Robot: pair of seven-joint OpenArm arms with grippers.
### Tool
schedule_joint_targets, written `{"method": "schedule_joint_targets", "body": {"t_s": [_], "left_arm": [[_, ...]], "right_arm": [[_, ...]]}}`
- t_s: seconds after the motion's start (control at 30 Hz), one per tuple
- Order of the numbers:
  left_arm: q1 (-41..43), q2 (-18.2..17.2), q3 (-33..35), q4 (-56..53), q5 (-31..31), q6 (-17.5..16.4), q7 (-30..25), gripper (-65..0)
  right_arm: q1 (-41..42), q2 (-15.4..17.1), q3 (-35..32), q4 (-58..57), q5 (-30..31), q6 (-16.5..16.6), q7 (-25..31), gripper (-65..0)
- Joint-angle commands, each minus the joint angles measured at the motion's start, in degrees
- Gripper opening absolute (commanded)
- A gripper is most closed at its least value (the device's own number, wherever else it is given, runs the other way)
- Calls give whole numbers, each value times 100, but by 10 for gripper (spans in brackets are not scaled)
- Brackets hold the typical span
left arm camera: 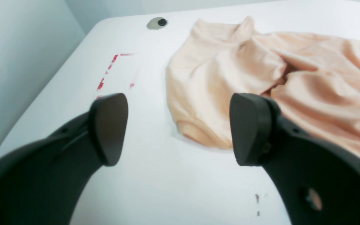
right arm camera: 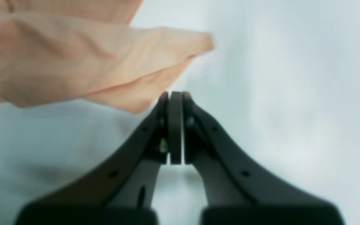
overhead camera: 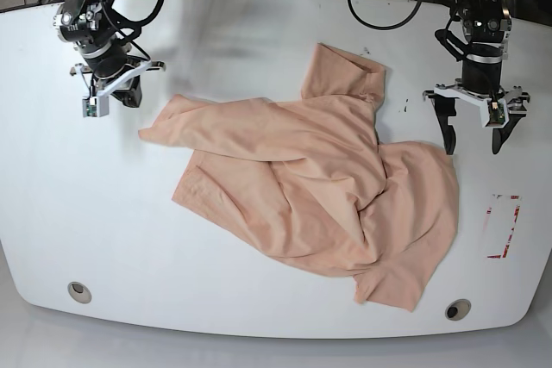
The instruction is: Fold the T-shirt properly
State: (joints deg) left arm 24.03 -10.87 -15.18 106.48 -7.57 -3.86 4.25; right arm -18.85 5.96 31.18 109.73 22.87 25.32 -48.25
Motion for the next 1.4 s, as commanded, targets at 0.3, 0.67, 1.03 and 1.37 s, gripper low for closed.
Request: {"method": "schedule_joint_targets", "body": {"t_s": [0.3, 0.67, 1.03, 1.37], "left_arm": [[5, -38, -7, 104, 8, 29, -205, -166], [88, -43, -3, 57, 26, 46, -198, -168], [65, -62, 67, 116, 56, 53, -68, -173], [-51, -36, 381, 136, 110, 80, 386, -176]], "right_arm": [[138, 63, 17, 40, 232, 63, 107, -650], [14, 51, -290, 38, 1, 250, 119, -650], [203, 54, -564, -27, 2, 745, -91, -650], [990, 58, -578, -419, -259, 451, -228, -461]]}}
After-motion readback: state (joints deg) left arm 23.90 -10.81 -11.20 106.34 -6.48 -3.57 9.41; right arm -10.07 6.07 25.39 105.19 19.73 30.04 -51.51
